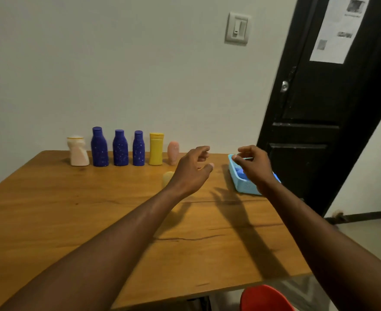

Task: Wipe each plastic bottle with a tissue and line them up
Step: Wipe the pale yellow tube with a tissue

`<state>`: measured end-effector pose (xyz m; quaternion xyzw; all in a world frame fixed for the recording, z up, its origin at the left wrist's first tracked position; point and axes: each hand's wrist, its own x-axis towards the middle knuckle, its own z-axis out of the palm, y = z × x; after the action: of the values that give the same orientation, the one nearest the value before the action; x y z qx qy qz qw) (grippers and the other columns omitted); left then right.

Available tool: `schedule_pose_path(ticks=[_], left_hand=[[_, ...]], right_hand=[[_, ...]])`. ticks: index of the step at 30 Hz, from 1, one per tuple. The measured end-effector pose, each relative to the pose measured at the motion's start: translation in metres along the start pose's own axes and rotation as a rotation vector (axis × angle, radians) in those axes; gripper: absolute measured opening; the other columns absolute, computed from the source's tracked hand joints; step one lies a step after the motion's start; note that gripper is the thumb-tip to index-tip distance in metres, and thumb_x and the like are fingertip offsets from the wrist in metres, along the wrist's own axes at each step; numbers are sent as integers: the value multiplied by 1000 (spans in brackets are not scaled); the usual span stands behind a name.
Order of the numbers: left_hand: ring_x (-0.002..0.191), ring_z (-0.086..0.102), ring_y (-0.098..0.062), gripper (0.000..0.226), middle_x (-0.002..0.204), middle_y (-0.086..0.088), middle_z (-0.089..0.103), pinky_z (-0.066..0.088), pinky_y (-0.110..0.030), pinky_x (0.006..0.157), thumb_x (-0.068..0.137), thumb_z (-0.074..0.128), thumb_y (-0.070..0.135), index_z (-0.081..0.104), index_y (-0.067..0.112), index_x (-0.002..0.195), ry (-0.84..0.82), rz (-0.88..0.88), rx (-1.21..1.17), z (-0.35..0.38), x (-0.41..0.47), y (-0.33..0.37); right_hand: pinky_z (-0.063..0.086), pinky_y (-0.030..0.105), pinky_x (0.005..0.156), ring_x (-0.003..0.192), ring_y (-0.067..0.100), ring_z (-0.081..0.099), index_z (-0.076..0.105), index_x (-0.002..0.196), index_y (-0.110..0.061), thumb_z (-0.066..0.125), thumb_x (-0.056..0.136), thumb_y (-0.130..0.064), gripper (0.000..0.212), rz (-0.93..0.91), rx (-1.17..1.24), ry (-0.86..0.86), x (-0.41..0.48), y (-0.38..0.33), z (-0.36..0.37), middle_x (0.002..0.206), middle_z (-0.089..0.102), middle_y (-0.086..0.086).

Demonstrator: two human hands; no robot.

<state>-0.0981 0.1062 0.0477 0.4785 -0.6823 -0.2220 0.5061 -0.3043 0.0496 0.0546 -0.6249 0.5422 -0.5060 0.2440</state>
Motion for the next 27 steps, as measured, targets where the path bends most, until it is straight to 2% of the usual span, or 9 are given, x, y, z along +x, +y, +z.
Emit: schedule_pose_path(ticks=[2, 6, 10, 12, 14, 17, 20, 24, 27], left_hand=[[120, 57, -9, 50, 135, -2, 61, 50, -25, 100, 97, 67, 20, 52, 17, 146, -29, 6, 23, 22, 11, 0], [123, 56, -11, 49, 141, -4, 58, 46, -24, 100, 98, 66, 25, 53, 17, 145, -102, -17, 89, 66, 34, -5], [131, 53, -19, 54, 145, -5, 55, 43, -29, 104, 97, 67, 35, 53, 16, 146, -172, -43, 123, 104, 52, -15], [132, 52, -22, 57, 143, -5, 57, 44, -34, 108, 95, 68, 43, 55, 19, 144, -202, -16, 161, 121, 57, -23], [133, 49, -22, 62, 144, -3, 57, 46, -42, 109, 92, 68, 53, 53, 23, 145, -240, 4, 189, 137, 59, -29], [135, 45, -20, 71, 148, -2, 53, 43, -42, 112, 89, 68, 59, 49, 24, 148, -282, 46, 255, 151, 60, -34], [131, 49, -19, 64, 145, -3, 53, 45, -37, 107, 90, 71, 52, 51, 24, 144, -289, 56, 281, 158, 61, -36], [131, 49, -24, 40, 142, -1, 56, 50, -42, 105, 95, 66, 39, 56, 30, 133, -236, 59, 313, 164, 58, -40], [129, 50, -24, 39, 141, -1, 59, 48, -40, 104, 98, 61, 40, 57, 29, 135, -222, 80, 371, 165, 55, -41]], right_hand=[[53, 22, 73, 102, 16, 65, 66, 119, -15, 73, 92, -26, 31, -21, -58, 53, 16, 12, -15, 112, 68, 2], [54, 29, 87, 103, 17, 65, 68, 119, -10, 74, 90, -20, 31, -26, -221, 64, 51, 41, -39, 115, 70, 7], [54, 26, 76, 99, 18, 64, 67, 120, -9, 79, 84, -26, 42, -15, -416, -38, 81, 64, -46, 113, 69, 9], [59, 36, 79, 93, 20, 66, 70, 111, -8, 78, 83, -33, 39, -10, -513, -77, 89, 70, -43, 105, 70, 7], [61, 41, 77, 80, 19, 69, 73, 89, -8, 75, 85, -40, 32, 9, -570, -92, 95, 76, -39, 88, 73, 5], [62, 43, 74, 69, 17, 70, 73, 74, -15, 72, 86, -44, 31, 55, -600, -97, 102, 85, -32, 73, 71, 2], [63, 42, 76, 73, 17, 71, 73, 78, -15, 73, 86, -40, 27, 116, -583, -106, 106, 95, -27, 79, 73, 2], [63, 40, 77, 80, 17, 71, 73, 82, -15, 77, 85, -39, 25, 150, -490, -90, 103, 101, -25, 90, 74, 2], [63, 39, 79, 80, 16, 71, 73, 84, -15, 78, 85, -39, 25, 199, -402, -80, 101, 100, -26, 90, 73, 2]])
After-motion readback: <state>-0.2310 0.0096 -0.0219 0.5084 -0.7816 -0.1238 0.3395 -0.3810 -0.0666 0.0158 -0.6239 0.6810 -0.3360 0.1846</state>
